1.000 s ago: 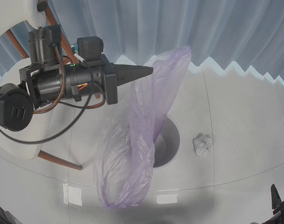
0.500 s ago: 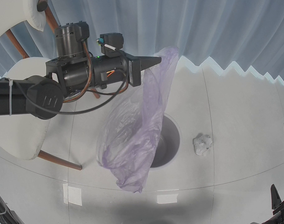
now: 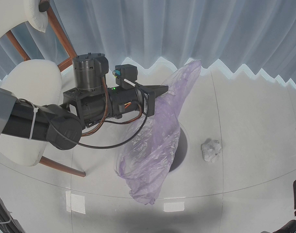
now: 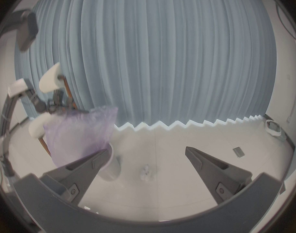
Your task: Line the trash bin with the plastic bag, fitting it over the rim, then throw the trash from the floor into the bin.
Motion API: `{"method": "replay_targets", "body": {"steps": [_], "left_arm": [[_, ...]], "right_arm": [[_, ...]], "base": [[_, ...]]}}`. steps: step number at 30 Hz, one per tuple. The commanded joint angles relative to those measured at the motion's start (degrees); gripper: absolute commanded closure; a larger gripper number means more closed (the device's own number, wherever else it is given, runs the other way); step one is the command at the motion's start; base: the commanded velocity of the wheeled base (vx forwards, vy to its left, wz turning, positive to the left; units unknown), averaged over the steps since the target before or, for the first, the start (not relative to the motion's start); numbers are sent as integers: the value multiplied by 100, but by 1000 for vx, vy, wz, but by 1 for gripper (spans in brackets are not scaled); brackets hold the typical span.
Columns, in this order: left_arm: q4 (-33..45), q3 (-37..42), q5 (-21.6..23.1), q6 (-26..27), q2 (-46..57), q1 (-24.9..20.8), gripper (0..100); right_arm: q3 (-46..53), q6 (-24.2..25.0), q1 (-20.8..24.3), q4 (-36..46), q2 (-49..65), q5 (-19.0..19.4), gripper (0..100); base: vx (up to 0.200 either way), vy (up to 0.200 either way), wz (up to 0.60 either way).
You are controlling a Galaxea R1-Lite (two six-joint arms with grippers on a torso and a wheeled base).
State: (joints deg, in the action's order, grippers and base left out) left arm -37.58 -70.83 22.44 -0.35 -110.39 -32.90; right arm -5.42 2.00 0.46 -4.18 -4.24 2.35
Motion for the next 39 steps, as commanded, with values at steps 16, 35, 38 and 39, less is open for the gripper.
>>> {"method": "replay_targets", "body": {"steps": [16,35,38,39], "left_arm": [[-276,-98,-970,-105,228,47,100],[-285,-256,-1014,-96,70,-6,100],[-311,-256,-1014,-88,35,-14,100],[-311,-256,-1023,-88,26,-23,100]], "right_arm": [[-1066,978,2617,-478,-6502,1690,0],[-741,1285,4673,-3757,-9622,2085,100],[-767,1593,5025,-4143,-9903,2155,100],[-837,1839,5359,-4662,-10272,2155,100]], "base": [[0,0,0],[0,0,0],[0,0,0],[0,0,0]]}}
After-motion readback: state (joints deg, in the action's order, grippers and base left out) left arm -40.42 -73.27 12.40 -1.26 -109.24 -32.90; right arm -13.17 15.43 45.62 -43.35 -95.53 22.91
